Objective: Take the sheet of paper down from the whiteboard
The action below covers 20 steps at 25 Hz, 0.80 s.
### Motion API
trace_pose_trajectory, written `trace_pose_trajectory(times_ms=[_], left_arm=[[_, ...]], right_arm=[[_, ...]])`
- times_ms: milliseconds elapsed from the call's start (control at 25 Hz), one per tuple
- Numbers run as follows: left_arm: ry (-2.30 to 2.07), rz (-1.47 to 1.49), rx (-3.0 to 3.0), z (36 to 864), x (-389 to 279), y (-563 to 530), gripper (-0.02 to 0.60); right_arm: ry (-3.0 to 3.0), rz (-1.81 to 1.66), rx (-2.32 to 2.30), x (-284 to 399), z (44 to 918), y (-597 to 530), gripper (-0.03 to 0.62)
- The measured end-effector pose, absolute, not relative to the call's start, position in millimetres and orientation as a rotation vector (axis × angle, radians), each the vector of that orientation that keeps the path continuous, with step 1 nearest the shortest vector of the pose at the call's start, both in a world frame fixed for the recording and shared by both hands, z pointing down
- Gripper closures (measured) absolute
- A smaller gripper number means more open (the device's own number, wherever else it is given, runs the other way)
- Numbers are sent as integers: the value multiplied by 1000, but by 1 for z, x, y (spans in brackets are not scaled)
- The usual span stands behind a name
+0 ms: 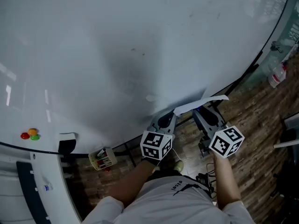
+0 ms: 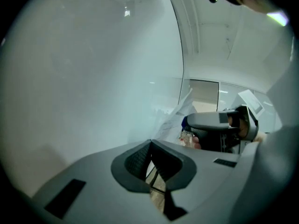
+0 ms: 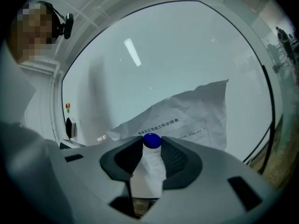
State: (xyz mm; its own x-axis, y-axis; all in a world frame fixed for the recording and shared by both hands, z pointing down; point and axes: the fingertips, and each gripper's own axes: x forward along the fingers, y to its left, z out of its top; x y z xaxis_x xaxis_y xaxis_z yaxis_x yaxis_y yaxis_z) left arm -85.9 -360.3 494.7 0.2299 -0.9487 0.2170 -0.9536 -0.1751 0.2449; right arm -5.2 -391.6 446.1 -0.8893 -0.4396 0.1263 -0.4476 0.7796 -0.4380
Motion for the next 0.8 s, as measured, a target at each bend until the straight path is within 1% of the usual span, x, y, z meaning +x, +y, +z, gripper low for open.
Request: trace_pose_trajectory(times_ms=[440, 800], left_arm=[[-1757, -66, 2306, 406, -77, -359, 571], [-1740, -86, 2377, 379, -64, -353, 571]], right_arm=[[-3070, 573, 878, 34, 371, -372, 465], [-3092, 515, 920, 46, 352, -364, 465]])
